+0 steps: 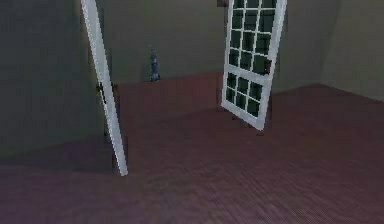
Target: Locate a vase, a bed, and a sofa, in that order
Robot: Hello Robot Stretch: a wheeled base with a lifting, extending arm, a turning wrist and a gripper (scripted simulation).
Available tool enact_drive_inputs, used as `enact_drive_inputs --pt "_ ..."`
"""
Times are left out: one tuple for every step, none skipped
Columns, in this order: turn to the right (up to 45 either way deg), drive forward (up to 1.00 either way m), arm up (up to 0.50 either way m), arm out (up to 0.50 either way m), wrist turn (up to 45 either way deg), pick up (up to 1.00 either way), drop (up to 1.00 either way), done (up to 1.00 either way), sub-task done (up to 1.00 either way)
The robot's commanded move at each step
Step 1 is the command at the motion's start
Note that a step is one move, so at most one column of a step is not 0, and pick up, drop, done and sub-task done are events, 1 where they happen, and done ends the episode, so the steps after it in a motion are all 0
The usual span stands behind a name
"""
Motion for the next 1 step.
enact_drive_inputs --pt "-27.0 0.00 0.00 0.00 0.0 0.00 0.00 0.00 0.00"
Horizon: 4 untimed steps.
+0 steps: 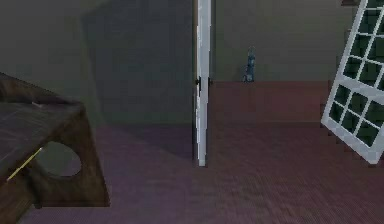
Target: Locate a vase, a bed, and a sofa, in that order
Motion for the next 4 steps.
enact_drive_inputs --pt "0.0 0.05 0.00 0.00 0.0 0.00 0.00 0.00 0.00" --pt "30.0 0.00 0.00 0.00 0.0 0.00 0.00 0.00 0.00" --pt "0.0 1.00 0.00 0.00 0.0 0.00 0.00 0.00 0.00" --pt "0.0 0.60 0.00 0.00 0.0 0.00 0.00 0.00 0.00"
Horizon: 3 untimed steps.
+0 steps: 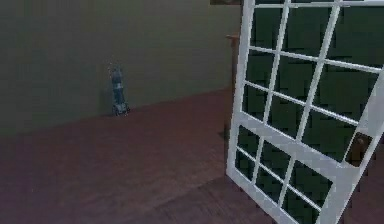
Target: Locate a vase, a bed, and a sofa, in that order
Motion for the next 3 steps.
enact_drive_inputs --pt "-9.0 0.00 0.00 0.00 0.0 0.00 0.00 0.00 0.00" --pt "0.0 1.00 0.00 0.00 0.0 0.00 0.00 0.00 0.00" --pt "-3.0 0.00 0.00 0.00 0.0 0.00 0.00 0.00 0.00"
